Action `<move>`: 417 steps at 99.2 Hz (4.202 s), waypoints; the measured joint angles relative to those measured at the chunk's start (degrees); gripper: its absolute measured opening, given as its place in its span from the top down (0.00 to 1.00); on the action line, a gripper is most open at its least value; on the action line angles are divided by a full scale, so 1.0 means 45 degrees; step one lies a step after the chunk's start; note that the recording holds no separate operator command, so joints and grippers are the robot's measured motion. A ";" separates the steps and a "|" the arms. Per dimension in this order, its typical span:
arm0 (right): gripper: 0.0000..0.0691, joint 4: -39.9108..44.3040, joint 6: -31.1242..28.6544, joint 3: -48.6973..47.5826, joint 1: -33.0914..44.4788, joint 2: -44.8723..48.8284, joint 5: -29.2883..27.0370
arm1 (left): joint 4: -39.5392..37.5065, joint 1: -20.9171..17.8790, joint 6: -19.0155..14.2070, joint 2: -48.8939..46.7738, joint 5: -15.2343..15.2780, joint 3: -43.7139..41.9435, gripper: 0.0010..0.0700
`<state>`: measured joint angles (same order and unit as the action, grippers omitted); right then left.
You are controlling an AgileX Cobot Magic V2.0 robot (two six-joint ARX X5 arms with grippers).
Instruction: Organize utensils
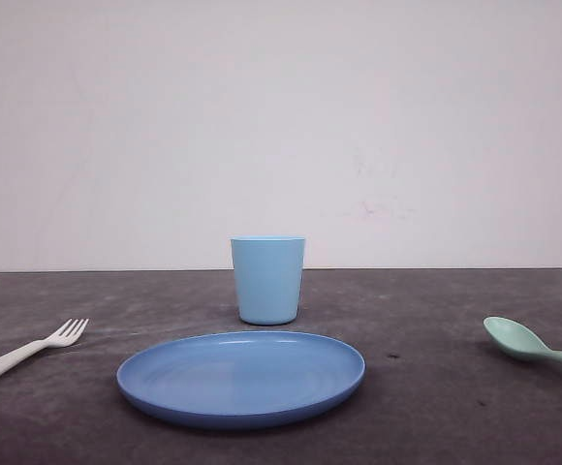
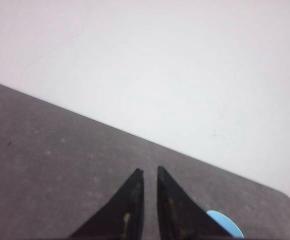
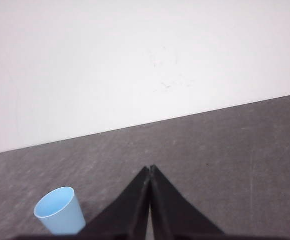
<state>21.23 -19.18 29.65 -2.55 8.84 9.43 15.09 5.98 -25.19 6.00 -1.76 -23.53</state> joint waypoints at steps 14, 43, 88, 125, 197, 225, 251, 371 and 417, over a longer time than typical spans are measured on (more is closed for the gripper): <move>1.00 0.1695 0.0559 0.2069 0.0000 0.1447 -0.0029 | 0.2851 0.0000 0.1234 0.1564 -0.0019 -0.2482 0.98; 1.00 0.3857 0.1982 0.3580 0.0000 0.4634 0.0005 | 0.5571 0.0000 0.3745 0.4682 -0.0019 -0.4711 0.98; 1.00 0.5085 0.3055 0.3580 0.0000 0.9078 -0.1098 | 0.5629 0.0000 0.4813 0.7868 -0.0019 -0.4711 0.98; 0.69 0.5076 0.3313 0.3580 0.0000 0.9981 -0.1093 | 0.5634 0.0000 0.5037 0.8267 -0.0019 -0.4711 0.91; 0.10 0.4760 0.3313 0.3580 0.0000 0.9976 -0.1093 | 0.5197 0.1700 0.3876 1.1186 -0.0597 -0.4711 0.28; 0.10 0.4760 0.3313 0.3580 0.0000 0.9976 -0.1093 | 0.3866 0.3162 0.3468 1.3920 -0.0311 -0.4711 0.28; 0.10 0.4760 0.3313 0.3580 0.0000 0.9976 -0.1093 | 0.3196 0.3721 0.3390 1.5766 0.0452 -0.4711 0.28; 0.10 0.4760 0.3313 0.3580 0.0000 0.9981 -0.1093 | 0.2001 0.4109 0.3225 1.7597 0.1457 -0.4775 0.95; 0.10 0.4760 0.3313 0.3580 0.0000 0.9981 -0.1093 | 0.0359 0.4187 0.3313 1.5640 0.1739 -0.5809 0.95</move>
<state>42.65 -4.27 45.76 -2.55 53.76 4.51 16.71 24.82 -10.28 76.38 6.07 -49.67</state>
